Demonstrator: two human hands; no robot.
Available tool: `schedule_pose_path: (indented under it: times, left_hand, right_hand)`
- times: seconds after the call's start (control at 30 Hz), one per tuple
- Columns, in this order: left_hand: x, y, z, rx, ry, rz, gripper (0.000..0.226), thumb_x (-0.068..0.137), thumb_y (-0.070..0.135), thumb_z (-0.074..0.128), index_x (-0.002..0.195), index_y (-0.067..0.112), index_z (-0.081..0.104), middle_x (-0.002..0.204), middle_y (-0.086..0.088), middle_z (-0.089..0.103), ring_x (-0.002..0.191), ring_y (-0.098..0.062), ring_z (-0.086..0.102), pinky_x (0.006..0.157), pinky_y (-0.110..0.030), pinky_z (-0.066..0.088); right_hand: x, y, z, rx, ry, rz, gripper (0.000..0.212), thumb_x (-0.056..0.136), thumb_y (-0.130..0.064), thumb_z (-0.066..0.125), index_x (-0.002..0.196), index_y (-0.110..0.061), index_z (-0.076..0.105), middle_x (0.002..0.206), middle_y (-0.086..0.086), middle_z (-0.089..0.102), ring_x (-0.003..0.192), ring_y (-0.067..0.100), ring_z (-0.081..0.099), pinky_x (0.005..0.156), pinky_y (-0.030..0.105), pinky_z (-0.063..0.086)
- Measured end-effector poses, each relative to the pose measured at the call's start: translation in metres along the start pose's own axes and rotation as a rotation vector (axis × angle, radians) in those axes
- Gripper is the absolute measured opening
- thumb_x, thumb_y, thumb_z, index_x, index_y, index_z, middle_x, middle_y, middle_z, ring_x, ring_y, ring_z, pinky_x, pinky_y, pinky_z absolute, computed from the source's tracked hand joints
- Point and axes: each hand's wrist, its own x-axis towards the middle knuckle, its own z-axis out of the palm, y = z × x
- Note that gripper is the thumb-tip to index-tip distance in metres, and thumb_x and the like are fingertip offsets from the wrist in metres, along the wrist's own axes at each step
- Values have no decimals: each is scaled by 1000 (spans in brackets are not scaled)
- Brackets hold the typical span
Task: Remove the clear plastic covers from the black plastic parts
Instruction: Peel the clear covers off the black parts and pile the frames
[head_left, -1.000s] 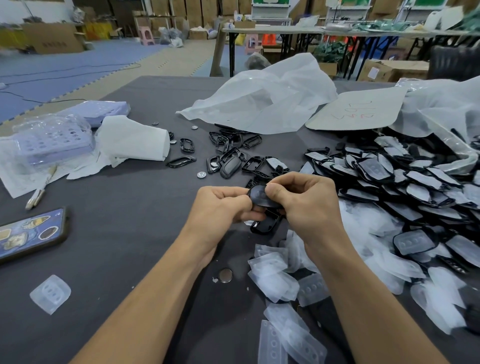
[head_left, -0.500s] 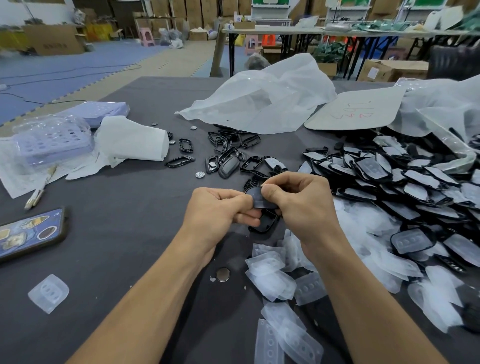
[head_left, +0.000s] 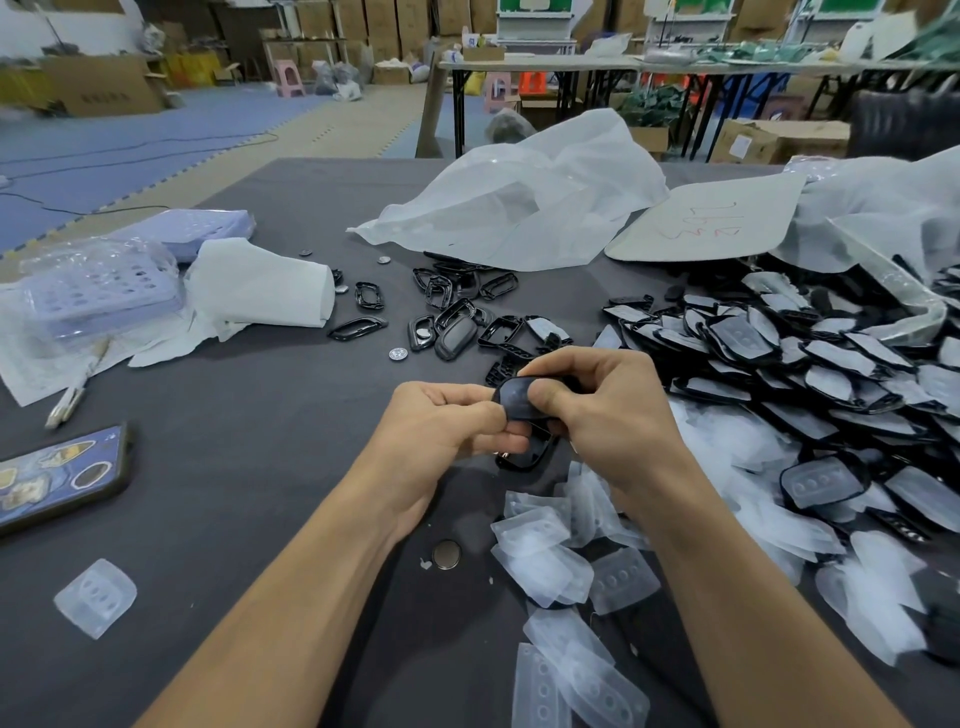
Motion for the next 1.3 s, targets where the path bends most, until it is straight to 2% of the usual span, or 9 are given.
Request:
schedule_pose_path:
  times: [0.17,0.3,0.5,0.67,0.8,0.93,1.03,1.17,1.3]
  left_hand:
    - [1,0,1,-11,13,-2,25,90,-2,65,75,7,82,83,-21,78,68,-22,77,69,-22,59]
    - [0,0,2,25,42,14,24,90,0,66,74,8,83,81,-21,78,64,-20,76,66,-21,58]
    - [2,-2,4,64,87,23,21,87,1,67,73,7,82,78,-20,78,66,-22,76,66,-23,60]
    - [2,-3,3,100,113,58,21,91,4,70,74,7,81,76,-19,77,63,-24,75,65,-24,59]
    - [5,-4,4,57,186,71,23,89,1,71,69,7,80,71,-19,76,55,-23,72,60,-24,59]
    - [2,-4,5,78,178,119,11,84,12,74,78,11,83,72,-14,77,58,-21,72,62,-25,59]
    - [1,-3,6,88,175,163,12,87,10,74,82,14,84,74,-13,78,60,-21,72,63,-28,59]
    - [3,-1,3,99,202,182,22,90,0,72,76,13,83,73,-14,78,57,-23,73,62,-28,60]
    - [2,1,4,86,219,203,26,88,-3,72,73,15,82,68,-15,76,53,-21,71,60,-27,61]
  right_hand:
    - [0,0,1,-6,-7,-8,28,89,2,67,77,-21,79,70,5,75,59,11,61,57,27,52]
    - [-2,-2,2,-11,-9,-10,28,90,3,66,78,-19,79,64,-1,71,52,6,57,54,23,49]
    - [-5,-4,2,-53,15,-10,22,87,-5,71,78,-22,80,70,4,74,60,12,60,62,40,56]
    - [-6,-4,2,-37,13,-3,20,87,-4,72,80,-21,80,68,2,74,58,10,62,59,31,54]
    - [-8,-5,1,146,-9,65,18,87,0,72,92,-16,79,65,1,70,52,12,61,50,21,49]
    - [-10,-7,2,92,-4,5,24,81,4,75,90,-18,78,65,2,72,52,13,63,51,23,53]
    - [-10,-8,4,105,-28,-10,21,82,7,75,86,-13,79,67,14,73,52,16,64,49,25,53]
    - [-8,-8,4,239,-83,51,27,88,14,66,93,-9,78,67,15,72,55,21,66,52,27,57]
    - [-5,-9,-3,373,-161,160,38,92,20,51,96,-7,78,80,16,77,61,28,72,57,26,59]
